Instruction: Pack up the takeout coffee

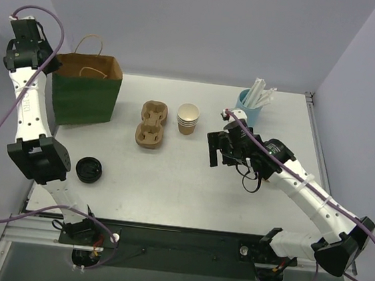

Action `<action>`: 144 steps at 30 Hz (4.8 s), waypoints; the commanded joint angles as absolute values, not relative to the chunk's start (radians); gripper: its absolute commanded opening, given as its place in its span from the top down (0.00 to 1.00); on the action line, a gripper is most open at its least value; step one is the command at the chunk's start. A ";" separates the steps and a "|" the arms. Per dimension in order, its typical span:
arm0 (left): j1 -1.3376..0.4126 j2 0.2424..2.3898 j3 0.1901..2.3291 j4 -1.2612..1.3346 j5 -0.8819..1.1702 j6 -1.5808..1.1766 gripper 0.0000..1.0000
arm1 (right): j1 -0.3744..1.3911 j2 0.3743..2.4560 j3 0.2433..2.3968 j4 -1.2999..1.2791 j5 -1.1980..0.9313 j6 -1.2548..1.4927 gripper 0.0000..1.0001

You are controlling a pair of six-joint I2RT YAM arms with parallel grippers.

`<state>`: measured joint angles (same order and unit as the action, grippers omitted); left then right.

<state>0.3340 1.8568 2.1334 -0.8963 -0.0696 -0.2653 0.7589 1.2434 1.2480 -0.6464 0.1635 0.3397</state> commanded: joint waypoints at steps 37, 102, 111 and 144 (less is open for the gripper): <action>-0.494 1.301 1.741 -0.776 0.265 -0.482 1.00 | 0.765 0.746 1.272 -0.776 0.485 0.443 0.13; -0.420 1.765 1.780 -0.778 -0.256 -0.396 0.37 | 0.769 0.818 1.157 -0.742 0.304 0.449 0.14; -0.419 1.922 1.787 -0.775 -0.258 -0.370 0.37 | 0.769 0.833 1.149 -0.726 0.304 0.428 0.14; -0.399 2.106 1.805 -0.739 -0.299 -0.311 0.44 | 0.770 0.836 1.123 -0.709 0.308 0.413 0.14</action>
<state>-0.4049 2.0933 1.7542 -0.7719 -0.2840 -0.3325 0.7620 0.8291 1.1328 -0.7216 0.2977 0.4187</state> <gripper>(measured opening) 0.571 0.861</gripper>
